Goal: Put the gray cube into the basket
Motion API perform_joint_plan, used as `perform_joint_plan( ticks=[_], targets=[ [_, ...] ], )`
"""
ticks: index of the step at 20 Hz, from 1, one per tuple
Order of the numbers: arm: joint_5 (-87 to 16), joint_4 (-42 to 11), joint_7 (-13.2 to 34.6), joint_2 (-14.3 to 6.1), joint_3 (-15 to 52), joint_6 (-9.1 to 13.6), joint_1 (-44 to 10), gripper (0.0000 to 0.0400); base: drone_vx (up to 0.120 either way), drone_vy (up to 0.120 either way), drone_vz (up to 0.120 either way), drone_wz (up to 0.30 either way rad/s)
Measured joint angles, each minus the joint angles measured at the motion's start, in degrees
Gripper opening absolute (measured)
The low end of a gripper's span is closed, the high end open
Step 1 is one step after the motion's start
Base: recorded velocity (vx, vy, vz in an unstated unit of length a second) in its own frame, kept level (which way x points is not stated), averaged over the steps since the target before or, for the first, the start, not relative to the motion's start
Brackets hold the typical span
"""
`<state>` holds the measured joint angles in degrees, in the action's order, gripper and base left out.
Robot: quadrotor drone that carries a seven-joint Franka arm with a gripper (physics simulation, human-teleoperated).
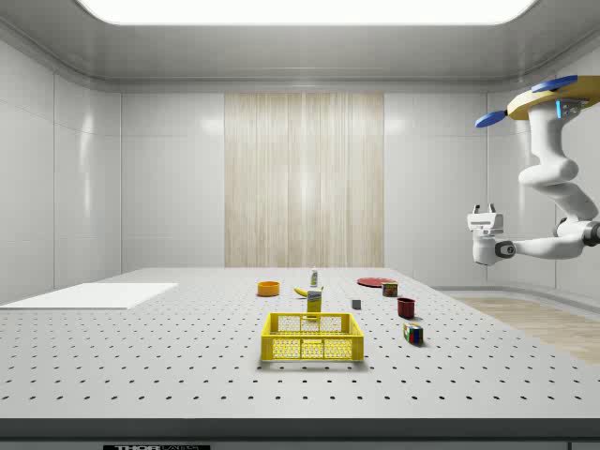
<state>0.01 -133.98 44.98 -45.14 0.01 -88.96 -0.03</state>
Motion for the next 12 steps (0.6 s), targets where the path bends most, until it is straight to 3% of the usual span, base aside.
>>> perform_joint_plan(
  ticks=[4, 12],
  targets=[
    [0.04, 4.85, -0.07, 0.72, 0.06, 3.95, -0.11, 0.0400, 0.000, -0.100, 0.000, 0.000],
    [0.10, 13.51, -0.13, 3.70, 0.14, 9.27, -0.26, 0.0400, 0.115, -0.120, 0.000, 0.000]
  ],
)
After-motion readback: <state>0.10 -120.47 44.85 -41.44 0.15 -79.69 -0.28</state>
